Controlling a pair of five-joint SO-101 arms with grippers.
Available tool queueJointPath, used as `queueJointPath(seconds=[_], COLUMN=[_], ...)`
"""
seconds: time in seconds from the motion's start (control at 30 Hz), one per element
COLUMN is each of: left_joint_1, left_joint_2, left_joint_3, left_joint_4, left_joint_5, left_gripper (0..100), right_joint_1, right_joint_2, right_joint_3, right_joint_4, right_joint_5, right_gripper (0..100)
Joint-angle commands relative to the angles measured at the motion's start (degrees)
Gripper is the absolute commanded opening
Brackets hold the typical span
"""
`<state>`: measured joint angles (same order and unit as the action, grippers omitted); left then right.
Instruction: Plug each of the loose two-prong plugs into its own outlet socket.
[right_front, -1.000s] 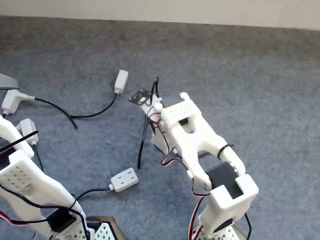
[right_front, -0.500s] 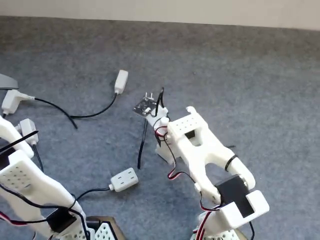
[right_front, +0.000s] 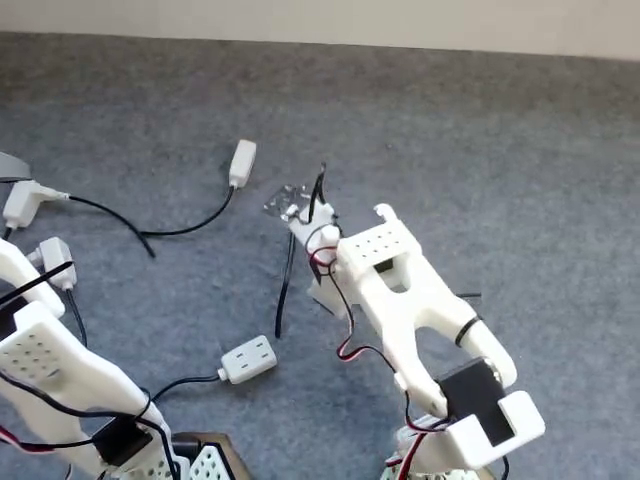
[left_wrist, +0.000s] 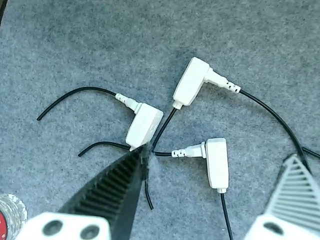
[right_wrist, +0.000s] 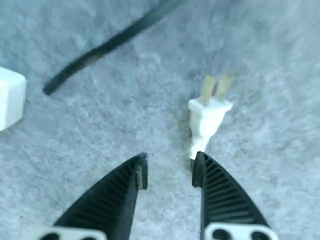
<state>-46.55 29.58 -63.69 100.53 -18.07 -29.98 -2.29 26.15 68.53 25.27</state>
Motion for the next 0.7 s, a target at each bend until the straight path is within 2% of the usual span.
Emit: queueJointPath(seconds=[0.0, 0.37, 0.67], left_joint_1=[-0.57, -0.66, -0.66], left_joint_2=[-0.31, -0.31, -0.31], left_joint_3=[-1.36, -1.36, -1.36], left_joint_4=[0.09, 0.09, 0.09], left_joint_5=[-0.62, -0.62, -0.62], left_gripper=[39, 39, 39], right_joint_1=[0.66, 0.66, 2.51], right_joint_2=[-3.21, 5.32, 6.37], right_joint_3=[-7.34, -7.87, -7.78], right_joint_4=[3.65, 2.86, -2.68], right_joint_5=[1.58, 1.67, 1.76], right_gripper=[15.2, 15.2, 15.2])
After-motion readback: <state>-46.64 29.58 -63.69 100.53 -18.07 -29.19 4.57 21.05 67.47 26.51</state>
